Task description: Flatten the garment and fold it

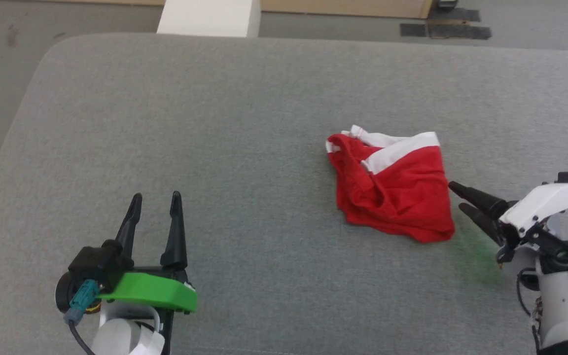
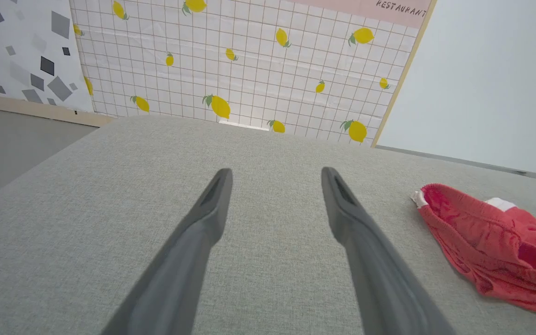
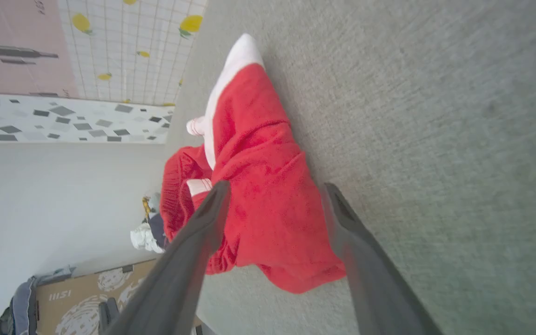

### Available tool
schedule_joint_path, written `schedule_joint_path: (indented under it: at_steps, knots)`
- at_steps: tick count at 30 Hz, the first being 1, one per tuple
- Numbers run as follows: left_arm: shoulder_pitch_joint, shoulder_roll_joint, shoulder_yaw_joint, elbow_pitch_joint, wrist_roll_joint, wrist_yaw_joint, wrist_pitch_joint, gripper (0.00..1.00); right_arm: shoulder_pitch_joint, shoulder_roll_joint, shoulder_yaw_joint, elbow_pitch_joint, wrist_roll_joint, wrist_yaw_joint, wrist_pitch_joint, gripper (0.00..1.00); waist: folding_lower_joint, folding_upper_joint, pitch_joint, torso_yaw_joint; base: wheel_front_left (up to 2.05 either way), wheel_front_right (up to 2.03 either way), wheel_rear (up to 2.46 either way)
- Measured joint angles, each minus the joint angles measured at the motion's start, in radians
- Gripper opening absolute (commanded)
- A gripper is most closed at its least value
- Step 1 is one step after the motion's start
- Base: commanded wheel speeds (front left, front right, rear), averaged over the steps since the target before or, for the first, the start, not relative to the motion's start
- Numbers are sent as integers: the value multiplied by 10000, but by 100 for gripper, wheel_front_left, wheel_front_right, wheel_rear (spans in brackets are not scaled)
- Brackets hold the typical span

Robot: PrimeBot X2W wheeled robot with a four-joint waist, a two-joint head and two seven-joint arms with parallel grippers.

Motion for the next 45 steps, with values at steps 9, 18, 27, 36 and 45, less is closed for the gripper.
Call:
schedule_joint_path:
  at_steps: [9,18,27,36,45]
  knots:
    - [-245,-2,-119,-69,-12,2,0,100,-1334,-79,-800,1147,-1440,2,1423,100,0,0,563,796,0,0,0]
    - [-248,0,-113,-163,-15,31,0,100,-1449,265,178,144,-2644,2,2483,0,0,0,786,1027,0,0,0]
    - [-265,2,88,-412,146,19,-2,100,-1222,-652,3480,-2270,-5597,2,2169,0,0,0,845,111,0,0,0]
    - [-794,155,56,-639,681,-115,-8,100,-1803,-1981,5551,-2123,-7507,4,746,0,0,0,1146,-1727,0,0,0]
    - [-1175,738,-370,-669,809,-174,-8,100,-2526,-2610,5649,-711,-8619,4,-1166,0,0,0,1735,-3243,0,0,0]
